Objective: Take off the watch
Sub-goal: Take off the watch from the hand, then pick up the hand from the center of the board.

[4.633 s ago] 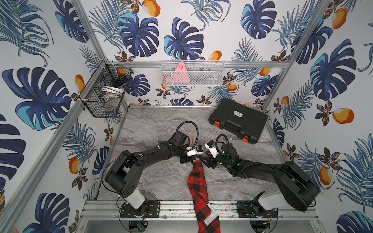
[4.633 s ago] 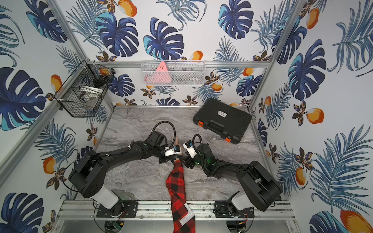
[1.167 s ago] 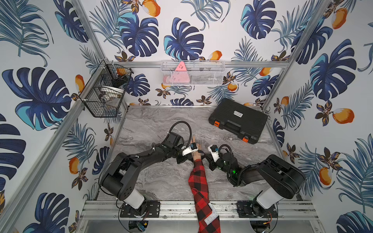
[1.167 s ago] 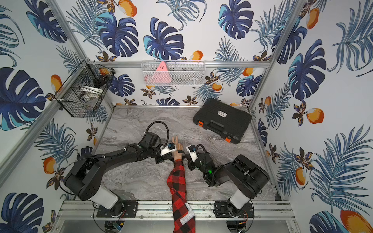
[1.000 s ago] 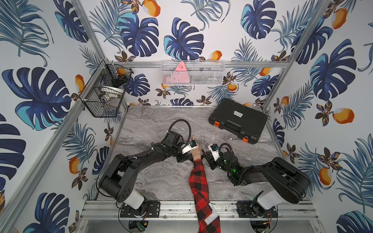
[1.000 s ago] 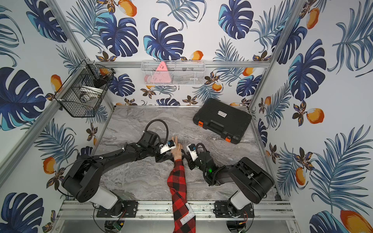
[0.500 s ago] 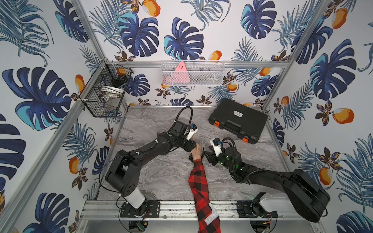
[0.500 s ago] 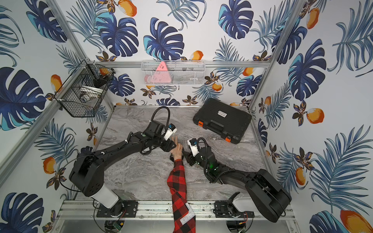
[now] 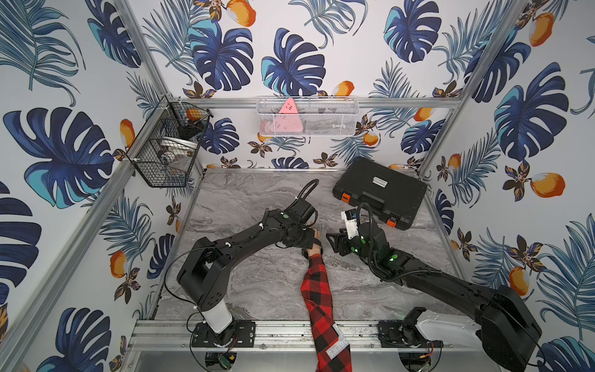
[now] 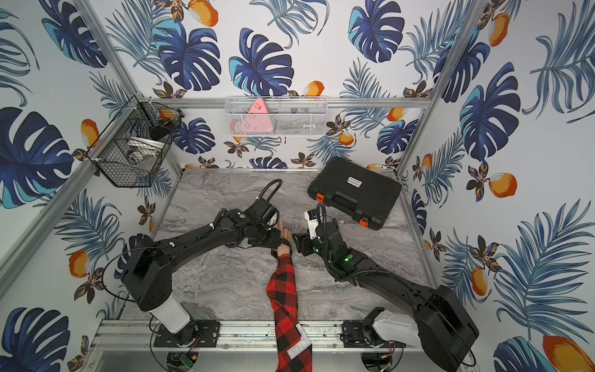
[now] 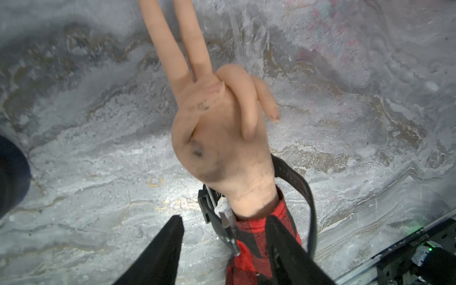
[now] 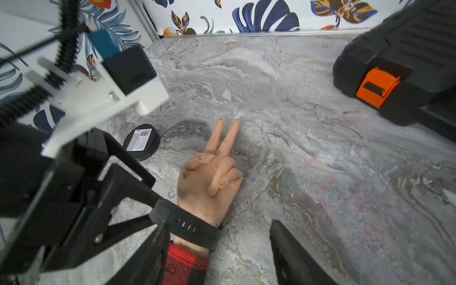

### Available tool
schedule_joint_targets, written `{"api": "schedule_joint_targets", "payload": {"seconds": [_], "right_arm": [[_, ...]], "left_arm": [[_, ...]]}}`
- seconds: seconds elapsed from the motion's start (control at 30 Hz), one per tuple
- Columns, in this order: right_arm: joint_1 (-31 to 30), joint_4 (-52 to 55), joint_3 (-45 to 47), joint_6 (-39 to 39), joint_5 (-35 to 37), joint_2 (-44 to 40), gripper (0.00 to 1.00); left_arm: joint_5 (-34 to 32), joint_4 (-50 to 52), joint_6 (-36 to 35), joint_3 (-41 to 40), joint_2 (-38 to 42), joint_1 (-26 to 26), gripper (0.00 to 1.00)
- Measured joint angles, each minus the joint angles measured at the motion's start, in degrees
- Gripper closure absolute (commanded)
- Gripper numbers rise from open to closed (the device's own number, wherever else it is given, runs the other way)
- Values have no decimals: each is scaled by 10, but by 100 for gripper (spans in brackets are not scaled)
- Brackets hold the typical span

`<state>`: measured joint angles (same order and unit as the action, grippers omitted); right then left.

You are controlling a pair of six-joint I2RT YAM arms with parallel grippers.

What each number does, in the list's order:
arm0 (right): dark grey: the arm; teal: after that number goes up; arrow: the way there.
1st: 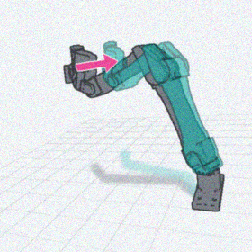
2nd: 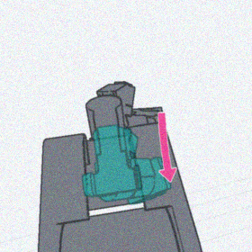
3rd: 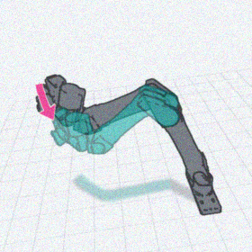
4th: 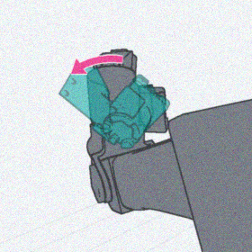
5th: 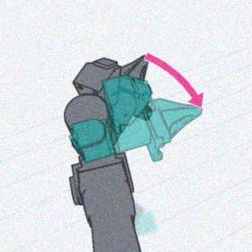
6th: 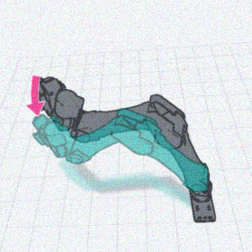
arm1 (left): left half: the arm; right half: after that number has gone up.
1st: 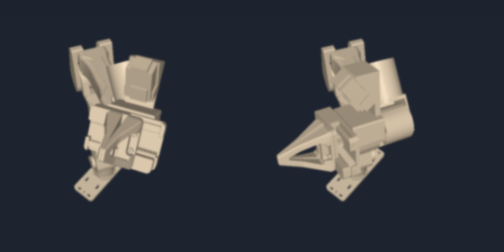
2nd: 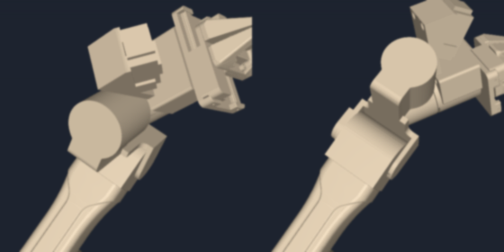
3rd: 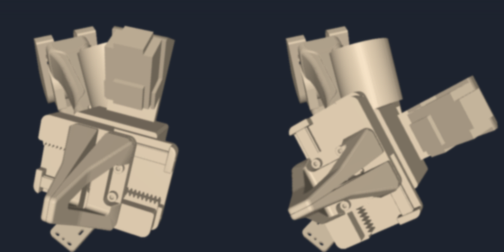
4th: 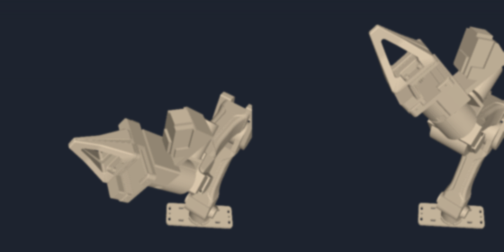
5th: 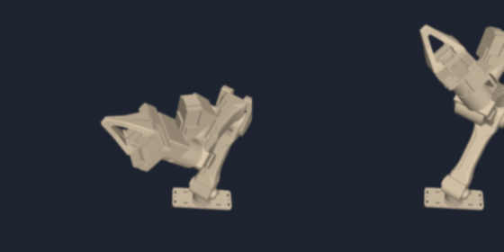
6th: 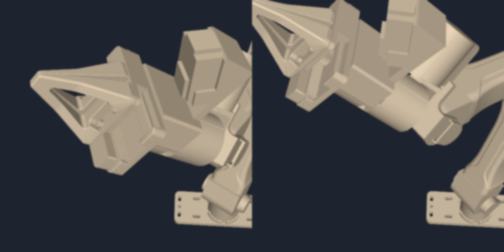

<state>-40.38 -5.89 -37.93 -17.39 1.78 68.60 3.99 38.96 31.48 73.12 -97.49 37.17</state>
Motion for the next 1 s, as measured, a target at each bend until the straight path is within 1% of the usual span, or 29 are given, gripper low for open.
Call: {"api": "schedule_joint_targets", "payload": {"seconds": [0.17,0.3,0.4,0.57,0.77,0.83,1.0], "right_arm": [[-13,104,-63,-78,-10,21,31],[-36,157,-75,-119,-16,37,30],[-50,187,-85,-144,-27,63,29],[-75,209,-94,-179,-42,100,25],[-83,212,-110,-210,-56,155,23],[-84,211,-115,-216,-56,172,22],[-85,207,-132,-227,-57,218,22]], "left_arm": [[-21,20,29,-2,-7,4,55],[-27,21,37,-10,-4,4,63],[-27,13,40,-17,-3,4,66],[-26,-7,44,-28,-3,4,73],[-12,-44,43,-53,12,4,87],[-12,-50,41,-55,16,4,94],[-6,-68,33,-66,19,4,98]]}}
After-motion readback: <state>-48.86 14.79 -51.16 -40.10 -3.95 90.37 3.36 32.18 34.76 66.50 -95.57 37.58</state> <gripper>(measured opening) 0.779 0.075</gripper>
